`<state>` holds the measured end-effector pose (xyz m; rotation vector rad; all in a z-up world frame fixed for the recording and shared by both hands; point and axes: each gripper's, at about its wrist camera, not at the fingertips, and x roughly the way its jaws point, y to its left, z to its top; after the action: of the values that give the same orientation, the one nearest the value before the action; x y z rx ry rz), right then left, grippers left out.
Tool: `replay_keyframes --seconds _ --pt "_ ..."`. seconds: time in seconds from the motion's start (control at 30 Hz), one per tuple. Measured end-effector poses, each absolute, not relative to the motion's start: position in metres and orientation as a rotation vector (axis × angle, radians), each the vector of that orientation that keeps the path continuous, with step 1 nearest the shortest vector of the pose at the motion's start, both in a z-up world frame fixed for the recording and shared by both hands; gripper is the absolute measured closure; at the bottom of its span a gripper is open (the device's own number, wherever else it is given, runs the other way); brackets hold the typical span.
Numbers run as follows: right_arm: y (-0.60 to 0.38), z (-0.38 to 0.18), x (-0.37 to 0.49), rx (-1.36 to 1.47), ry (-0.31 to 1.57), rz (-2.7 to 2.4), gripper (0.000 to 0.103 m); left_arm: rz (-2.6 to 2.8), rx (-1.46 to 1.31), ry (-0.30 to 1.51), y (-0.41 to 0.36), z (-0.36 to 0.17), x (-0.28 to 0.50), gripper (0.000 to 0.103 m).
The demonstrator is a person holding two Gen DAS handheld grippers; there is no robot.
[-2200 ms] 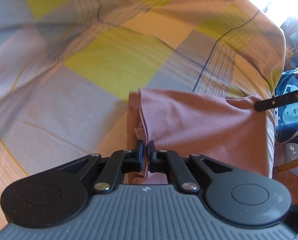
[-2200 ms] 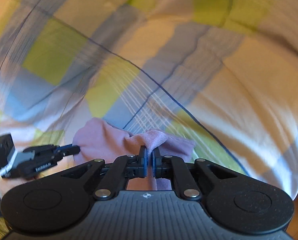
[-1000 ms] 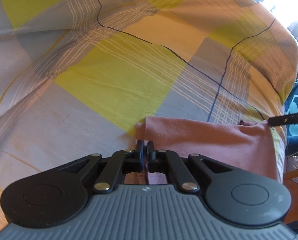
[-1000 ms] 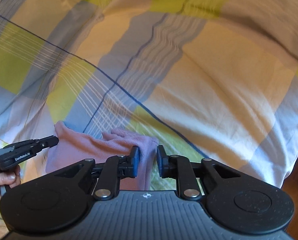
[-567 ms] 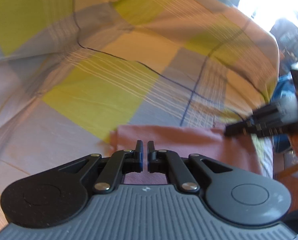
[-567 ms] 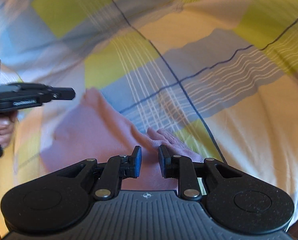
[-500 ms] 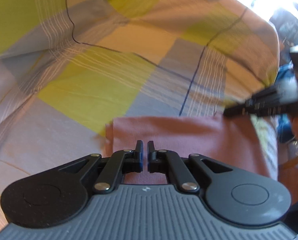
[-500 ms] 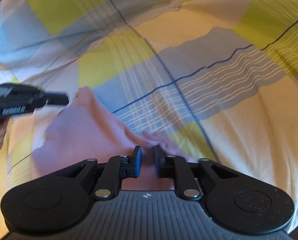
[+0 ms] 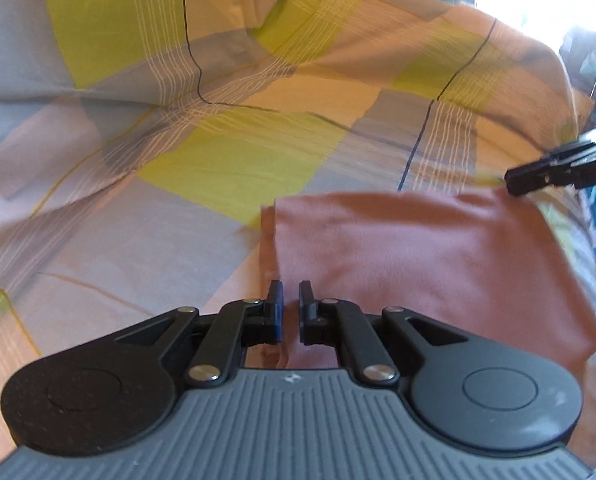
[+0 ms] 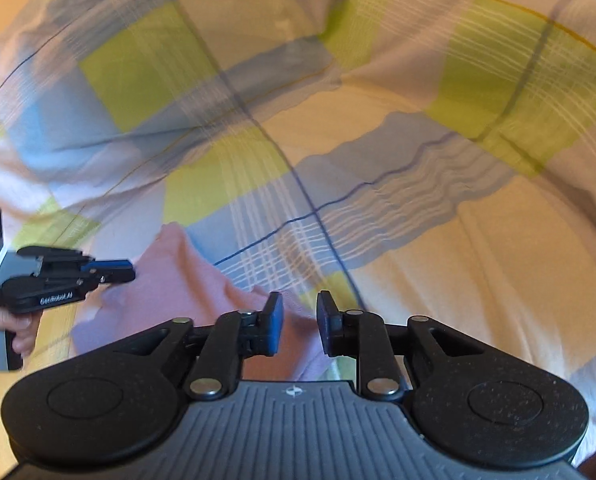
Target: Fold clothes
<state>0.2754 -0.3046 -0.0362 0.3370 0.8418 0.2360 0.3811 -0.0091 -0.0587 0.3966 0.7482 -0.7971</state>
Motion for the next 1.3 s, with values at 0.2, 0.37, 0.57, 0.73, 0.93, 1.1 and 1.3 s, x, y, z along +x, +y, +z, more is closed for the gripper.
replay_keyframes --seconds 0.2,0.37,0.57,0.73,0.93,1.1,1.3 --pt "-0.280 -0.051 0.282 0.111 0.781 0.264 0.074 -0.725 0.485 0.616 0.003 -0.064 0.368 0.087" --pt "-0.274 -0.039 0.289 -0.001 0.677 0.319 0.072 -0.679 0.492 0.517 0.013 -0.061 0.349 0.087" --pt "-0.271 -0.010 0.247 -0.073 0.562 0.322 0.071 -0.610 0.475 0.510 0.026 -0.044 0.285 0.087" --pt "-0.264 0.017 0.170 -0.143 0.592 0.300 0.071 -0.593 0.635 0.533 0.029 -0.034 0.212 0.087" --pt "-0.247 0.036 0.103 -0.300 0.630 0.366 0.071 -0.587 0.836 0.479 0.023 -0.030 0.157 0.084" --pt "-0.227 0.025 0.073 -0.418 0.644 0.385 0.071 -0.613 0.918 0.430 0.010 -0.038 0.146 0.081" --pt "-0.187 -0.016 0.075 -0.574 0.643 0.397 0.071 -0.670 1.082 0.348 -0.016 -0.070 0.150 0.076"
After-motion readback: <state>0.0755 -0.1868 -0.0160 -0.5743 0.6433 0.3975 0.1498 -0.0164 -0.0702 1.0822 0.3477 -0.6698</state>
